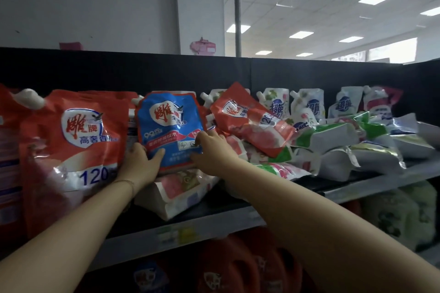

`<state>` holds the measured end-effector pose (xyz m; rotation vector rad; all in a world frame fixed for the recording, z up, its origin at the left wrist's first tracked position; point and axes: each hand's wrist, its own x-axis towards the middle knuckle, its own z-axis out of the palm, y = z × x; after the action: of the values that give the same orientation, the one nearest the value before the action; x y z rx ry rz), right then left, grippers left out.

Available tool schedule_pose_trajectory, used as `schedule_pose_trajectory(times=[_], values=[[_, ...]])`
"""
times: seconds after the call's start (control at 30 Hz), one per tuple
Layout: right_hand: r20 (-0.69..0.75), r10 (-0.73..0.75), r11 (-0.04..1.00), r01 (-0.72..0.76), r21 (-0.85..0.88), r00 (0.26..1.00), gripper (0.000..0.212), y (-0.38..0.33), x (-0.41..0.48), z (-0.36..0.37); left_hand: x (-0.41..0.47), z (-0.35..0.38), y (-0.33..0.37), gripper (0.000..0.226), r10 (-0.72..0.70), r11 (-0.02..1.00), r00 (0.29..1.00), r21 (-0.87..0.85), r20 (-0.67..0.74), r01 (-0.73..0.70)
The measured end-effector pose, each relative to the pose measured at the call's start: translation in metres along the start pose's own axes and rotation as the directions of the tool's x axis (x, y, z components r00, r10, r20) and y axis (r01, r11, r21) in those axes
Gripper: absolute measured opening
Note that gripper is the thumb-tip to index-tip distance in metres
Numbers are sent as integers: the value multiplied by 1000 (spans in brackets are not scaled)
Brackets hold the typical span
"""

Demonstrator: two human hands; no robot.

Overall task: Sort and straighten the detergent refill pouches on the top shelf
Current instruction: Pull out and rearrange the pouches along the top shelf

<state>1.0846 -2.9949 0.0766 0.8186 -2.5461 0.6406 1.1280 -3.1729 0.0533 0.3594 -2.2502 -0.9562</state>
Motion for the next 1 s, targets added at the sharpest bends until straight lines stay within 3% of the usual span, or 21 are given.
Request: schedule_pose_trajectory(times=[0.07,0.17,0.33,0.43,0.57,0.77,0.9,1.0], values=[[38,64,988,-68,139,997,52,10,11,4,5,3,1,56,-37,993,999,-111,-24,34],[103,134,921,-162,353,986,62,16,22,9,8,5,6,28,-86,947,996,-314,-35,71],[207,237,723,-314,615,949,66,15,36,9,20,4,4,38,-227,715,955,-633,190,296],[265,265,611,-374,698,927,58,15,40,8,23,0,9,46,-219,614,902,-665,373,425],[272,246,606,-367,706,930,59,20,41,11,26,0,10,55,-185,592,861,-646,474,483],[191,175,664,-258,702,966,68,22,43,17,22,8,12,49,-144,549,922,-747,359,376],[107,104,646,-149,748,989,70,20,42,14,21,4,16,73,-188,539,965,-803,181,255],[73,83,660,-110,743,994,65,23,44,7,24,-2,22,42,-205,580,978,-800,35,150]])
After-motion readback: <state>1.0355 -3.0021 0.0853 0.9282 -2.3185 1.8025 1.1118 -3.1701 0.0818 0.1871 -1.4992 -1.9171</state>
